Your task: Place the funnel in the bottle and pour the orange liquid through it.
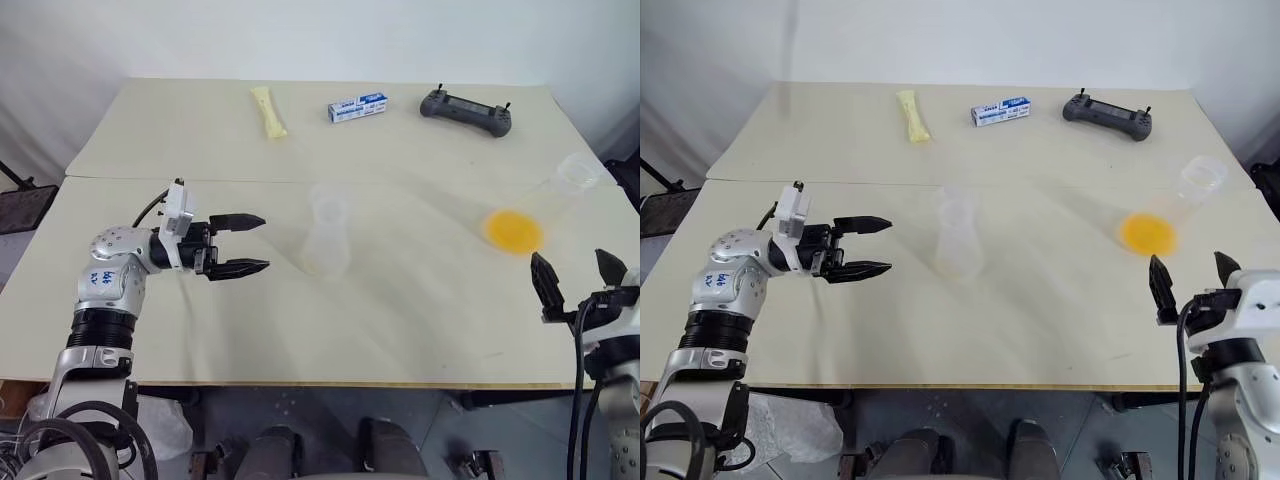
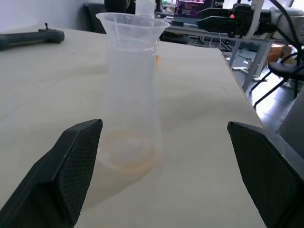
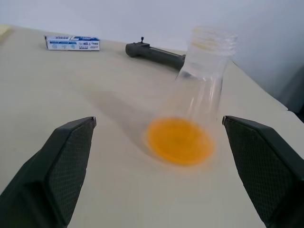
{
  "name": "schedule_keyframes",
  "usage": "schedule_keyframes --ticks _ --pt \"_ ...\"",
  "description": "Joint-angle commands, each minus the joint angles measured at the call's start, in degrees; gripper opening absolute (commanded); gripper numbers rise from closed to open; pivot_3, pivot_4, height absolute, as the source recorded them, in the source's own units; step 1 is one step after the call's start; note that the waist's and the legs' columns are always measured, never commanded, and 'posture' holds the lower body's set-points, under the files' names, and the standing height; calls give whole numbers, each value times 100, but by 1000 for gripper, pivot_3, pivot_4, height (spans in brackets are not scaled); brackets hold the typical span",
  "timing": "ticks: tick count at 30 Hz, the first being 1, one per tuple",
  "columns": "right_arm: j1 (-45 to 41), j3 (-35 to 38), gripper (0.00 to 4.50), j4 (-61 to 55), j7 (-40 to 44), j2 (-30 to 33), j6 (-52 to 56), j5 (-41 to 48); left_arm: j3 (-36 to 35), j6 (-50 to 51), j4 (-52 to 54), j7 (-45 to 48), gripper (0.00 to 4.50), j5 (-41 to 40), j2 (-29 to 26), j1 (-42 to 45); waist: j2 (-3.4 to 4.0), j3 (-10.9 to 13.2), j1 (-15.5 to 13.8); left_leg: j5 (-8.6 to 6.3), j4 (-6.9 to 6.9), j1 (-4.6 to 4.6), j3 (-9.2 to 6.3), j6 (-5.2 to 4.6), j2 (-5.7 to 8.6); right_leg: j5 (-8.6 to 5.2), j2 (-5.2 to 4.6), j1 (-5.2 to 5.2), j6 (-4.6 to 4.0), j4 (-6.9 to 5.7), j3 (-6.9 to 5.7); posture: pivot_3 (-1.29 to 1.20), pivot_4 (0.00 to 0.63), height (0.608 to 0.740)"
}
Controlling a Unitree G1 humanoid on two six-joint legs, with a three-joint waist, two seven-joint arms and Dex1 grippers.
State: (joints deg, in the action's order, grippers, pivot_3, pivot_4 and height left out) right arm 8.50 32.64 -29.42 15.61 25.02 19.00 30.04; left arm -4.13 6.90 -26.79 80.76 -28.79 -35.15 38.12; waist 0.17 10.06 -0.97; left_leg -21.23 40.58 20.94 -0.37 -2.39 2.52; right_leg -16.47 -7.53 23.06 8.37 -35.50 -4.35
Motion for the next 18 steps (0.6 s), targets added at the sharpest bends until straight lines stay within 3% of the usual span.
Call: schedule_keyframes --ticks 1,10,18 --pt "-436 290 4500 438 149 257 35 336 -168 -24 420 -40 4477 -83 -1 -141 0 0 12 0 0 0 2 0 0 0 -1 1 0 0 1 0 150 740" --pt "-1349 255 4500 1722 643 838 -39 372 -293 336 1246 -371 4477 -190 -15 -640 0 0 -4 0 0 3 2 -3 0 0 -5 3 0 1 4 0 150 740" --pt "-2036 -26 4500 2583 906 970 -343 47 -356 537 1679 -574 4477 -211 12 -875 1 0 7 0 1 5 4 -3 -2 0 -5 7 0 3 4 0 150 740"
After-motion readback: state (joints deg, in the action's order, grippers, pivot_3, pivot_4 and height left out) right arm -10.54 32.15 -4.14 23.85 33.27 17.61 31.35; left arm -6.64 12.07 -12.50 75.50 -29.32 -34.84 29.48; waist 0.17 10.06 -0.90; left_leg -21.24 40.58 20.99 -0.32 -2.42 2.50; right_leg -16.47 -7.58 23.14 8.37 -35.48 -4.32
